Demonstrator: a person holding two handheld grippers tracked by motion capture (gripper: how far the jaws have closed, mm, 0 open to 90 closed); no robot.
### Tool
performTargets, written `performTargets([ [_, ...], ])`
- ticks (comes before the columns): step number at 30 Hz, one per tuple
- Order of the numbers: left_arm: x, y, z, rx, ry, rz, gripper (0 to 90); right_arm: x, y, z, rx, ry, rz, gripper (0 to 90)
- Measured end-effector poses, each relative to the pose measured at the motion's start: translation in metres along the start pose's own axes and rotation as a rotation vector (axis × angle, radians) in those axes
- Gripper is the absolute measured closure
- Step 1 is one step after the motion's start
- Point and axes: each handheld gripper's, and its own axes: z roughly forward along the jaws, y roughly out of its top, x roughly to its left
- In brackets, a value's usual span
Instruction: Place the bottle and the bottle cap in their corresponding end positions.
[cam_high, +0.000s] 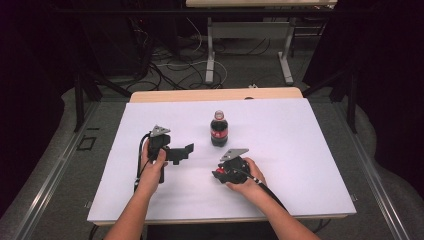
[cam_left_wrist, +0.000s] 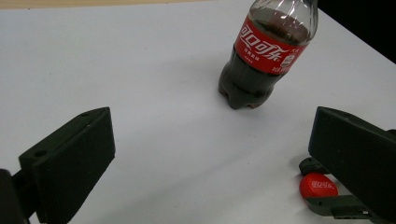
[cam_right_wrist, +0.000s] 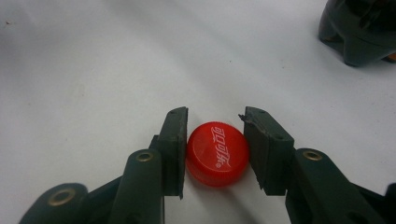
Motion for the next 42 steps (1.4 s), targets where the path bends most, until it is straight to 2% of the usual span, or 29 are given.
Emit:
performTargets([
  [2, 0.001, 0.000, 0.001, 0.005, -0.001, -0.001, 0.7, 0.000, 0.000, 0.001, -0.012, 0.000, 0.000, 55.2],
  [3, 0.001, -0.001, 0.002, 0.000, 0.001, -0.005, 0.7, 0.000, 0.001, 0.000, 0.008, 0.015, 0.002, 53.5],
  [6, 0.002, -0.003, 0.003, 0.010, 0.003, -0.007, 0.7, 0.001, 0.000, 0.001, -0.015, 0.017, -0.008, 48.8],
  [7, 0.003, -0.003, 0.004, 0.018, 0.002, -0.003, 0.7, 0.001, 0.001, -0.001, -0.001, 0.022, -0.008, 47.1],
  [8, 0.003, -0.003, 0.004, 0.017, -0.002, -0.004, 0.7, 0.001, 0.001, 0.000, -0.020, 0.016, -0.008, 45.7],
  [10, 0.002, -0.004, 0.005, 0.022, -0.007, -0.006, 0.7, 0.001, 0.001, -0.002, -0.013, 0.019, -0.007, 43.2],
  [11, 0.002, -0.004, 0.005, 0.021, -0.010, -0.010, 0.7, 0.000, 0.001, -0.001, -0.042, 0.013, -0.016, 41.9],
  [12, 0.002, -0.004, 0.005, 0.022, -0.010, -0.014, 0.7, 0.000, 0.002, -0.003, -0.024, 0.020, 0.003, 41.5],
  [14, 0.002, -0.003, 0.004, 0.025, -0.009, -0.005, 0.7, -0.001, 0.002, -0.005, -0.044, 0.016, 0.004, 39.3],
  [17, 0.003, -0.004, 0.004, 0.015, -0.003, -0.008, 0.7, -0.004, 0.004, -0.011, -0.033, 0.019, 0.007, 36.0],
  [18, 0.003, -0.004, 0.004, 0.015, 0.000, -0.016, 0.7, -0.004, 0.005, -0.014, -0.053, 0.012, 0.026, 35.9],
  [19, 0.003, -0.004, 0.004, 0.016, 0.002, -0.017, 0.7, -0.006, 0.006, -0.016, -0.071, 0.009, 0.024, 35.9],
  [20, 0.004, -0.005, 0.004, 0.016, 0.005, -0.017, 0.7, -0.007, 0.007, -0.021, -0.070, 0.008, 0.037, 36.0],
  [21, 0.004, -0.005, 0.004, 0.019, 0.007, -0.018, 0.7, -0.009, 0.008, -0.026, -0.064, 0.005, 0.029, 36.0],
  [23, 0.006, -0.005, 0.004, 0.026, 0.006, -0.009, 0.7, -0.012, 0.010, -0.035, -0.092, -0.023, 0.034, 36.0],
  [25, 0.007, -0.006, 0.004, 0.023, 0.011, -0.015, 0.7, -0.019, 0.010, -0.045, -0.130, -0.041, 0.033, 36.1],
  [27, 0.008, -0.006, 0.004, 0.022, 0.011, -0.019, 0.7, -0.026, 0.009, -0.054, -0.149, -0.042, 0.053, 36.1],
  [30, 0.009, -0.006, 0.003, 0.020, 0.016, -0.027, 0.7, -0.040, 0.004, -0.066, -0.131, -0.088, 0.077, 29.5],
  [35, 0.012, -0.005, 0.002, 0.016, 0.024, -0.034, 0.7, -0.068, -0.008, -0.082, -0.154, -0.161, 0.195, 17.0],
  [37, 0.013, -0.005, 0.002, 0.017, 0.029, -0.040, 0.7, -0.080, -0.015, -0.088, -0.174, -0.192, 0.236, 16.4],
  [39, 0.015, -0.006, 0.002, 0.018, 0.032, -0.043, 0.7, -0.091, -0.021, -0.093, -0.169, -0.223, 0.268, 15.6],
  [41, 0.017, -0.006, 0.002, 0.016, 0.035, -0.048, 0.7, -0.102, -0.028, -0.097, -0.165, -0.272, 0.275, 15.3],
  [42, 0.019, -0.007, 0.002, 0.020, 0.040, -0.045, 0.7, -0.107, -0.031, -0.100, -0.163, -0.296, 0.299, 15.3],
])
